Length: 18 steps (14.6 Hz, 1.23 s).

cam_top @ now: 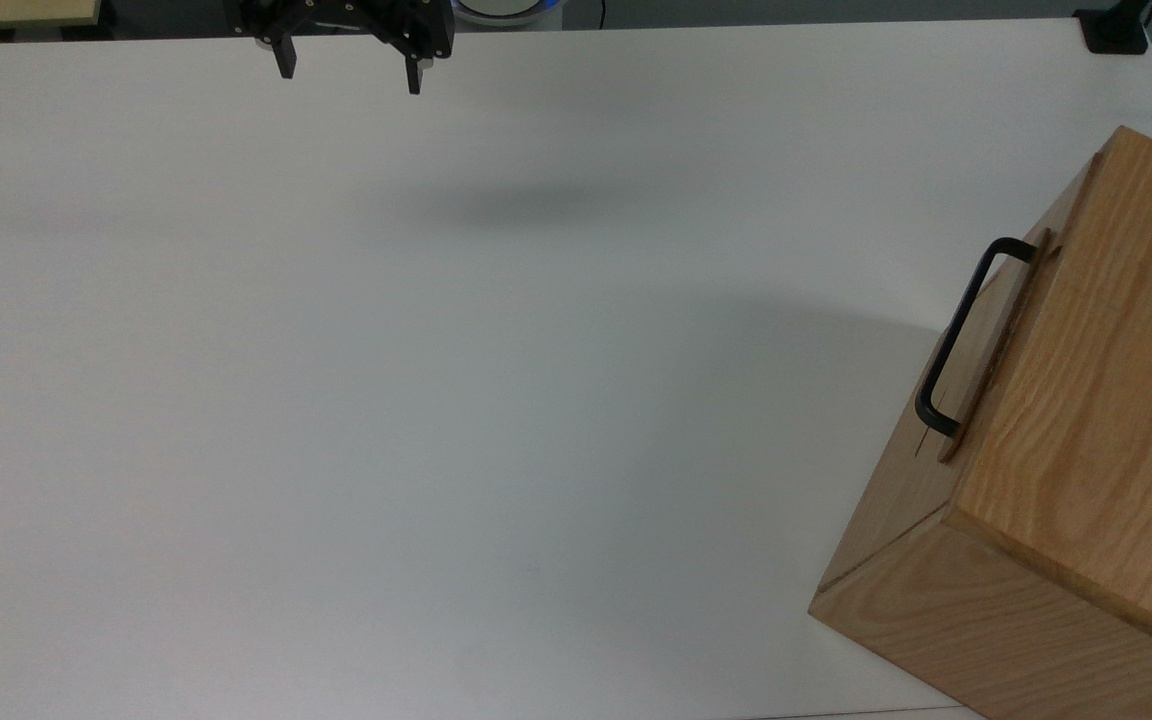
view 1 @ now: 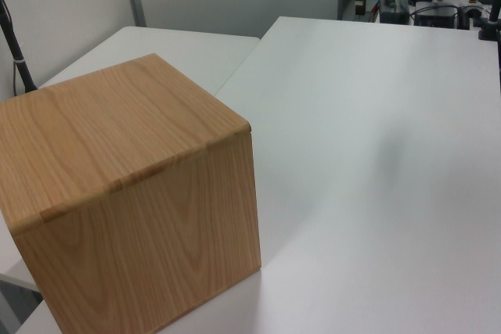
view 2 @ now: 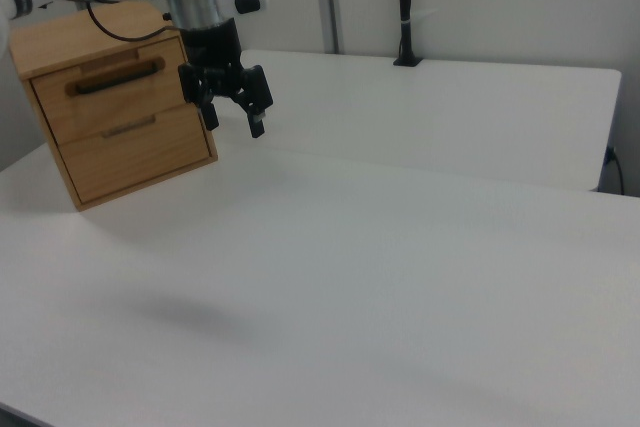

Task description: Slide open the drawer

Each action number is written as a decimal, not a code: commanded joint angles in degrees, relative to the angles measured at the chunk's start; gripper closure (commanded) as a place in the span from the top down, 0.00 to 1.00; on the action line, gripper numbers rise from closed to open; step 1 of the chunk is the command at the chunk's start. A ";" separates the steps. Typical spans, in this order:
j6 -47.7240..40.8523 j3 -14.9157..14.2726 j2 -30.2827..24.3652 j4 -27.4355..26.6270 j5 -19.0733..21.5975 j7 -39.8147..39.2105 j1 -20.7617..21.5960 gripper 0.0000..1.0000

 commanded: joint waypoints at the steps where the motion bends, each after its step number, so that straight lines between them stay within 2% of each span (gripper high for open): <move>1: -1.20 0.07 -1.14 -0.65 0.54 -0.02 -0.03 1.00; 9: -1.02 0.51 -0.35 -0.65 1.24 0.07 0.23 1.00; 15: -0.41 0.59 -0.26 -0.30 7.21 2.34 0.41 1.00; 18: -0.23 0.59 -0.26 -0.21 15.54 5.07 1.29 1.00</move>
